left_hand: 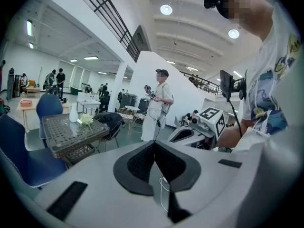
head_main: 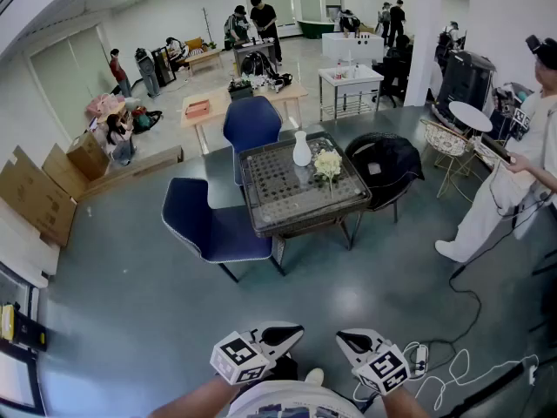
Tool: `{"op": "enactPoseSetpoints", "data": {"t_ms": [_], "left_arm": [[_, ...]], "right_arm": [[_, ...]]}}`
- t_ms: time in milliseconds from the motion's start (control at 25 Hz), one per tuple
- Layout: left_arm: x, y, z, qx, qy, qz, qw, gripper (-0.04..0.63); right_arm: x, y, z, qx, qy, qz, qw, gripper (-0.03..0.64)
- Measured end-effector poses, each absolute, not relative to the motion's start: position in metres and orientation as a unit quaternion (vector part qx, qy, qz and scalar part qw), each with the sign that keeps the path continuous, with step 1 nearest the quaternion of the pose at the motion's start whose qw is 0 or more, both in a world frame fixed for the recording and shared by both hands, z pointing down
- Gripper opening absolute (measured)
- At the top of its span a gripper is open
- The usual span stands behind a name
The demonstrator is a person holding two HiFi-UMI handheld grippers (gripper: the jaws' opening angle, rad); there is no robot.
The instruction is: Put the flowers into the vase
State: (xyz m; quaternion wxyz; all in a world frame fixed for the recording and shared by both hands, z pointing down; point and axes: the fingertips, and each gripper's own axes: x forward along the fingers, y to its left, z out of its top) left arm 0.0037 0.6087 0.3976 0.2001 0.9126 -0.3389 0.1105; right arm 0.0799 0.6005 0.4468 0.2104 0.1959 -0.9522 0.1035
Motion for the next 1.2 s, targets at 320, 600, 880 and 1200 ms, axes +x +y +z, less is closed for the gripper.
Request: {"op": "enactPoseSetpoints", "data": {"t_ms": [320,600,880,1200], "left_arm": [[-0.038,0.568,0.406,0.91,-0.351,0.096,0.202,0.009],[-0.087,0.472,0.412,0.92,-0.323,0.09,0.204,0.009],[-0.151,0.37,0.414,0.924,-0.297,0.111,0.212,0.011],[-0.172,0.25,0.44,0.922,-0.282,0.124,0.233,0.114]], "right_arm": [[0.045,0.555,0.456,0.188,-0.952,0.088,0.224,0.009],[-0.011,0.466,0.454,0.212,-0.946,0.106,0.22,0.009],[-0.083,0.372,0.445,0.233,-0.941,0.108,0.221,0.012],[-0.105,0.289,0.457,0.258,-0.93,0.127,0.231,0.094]]}}
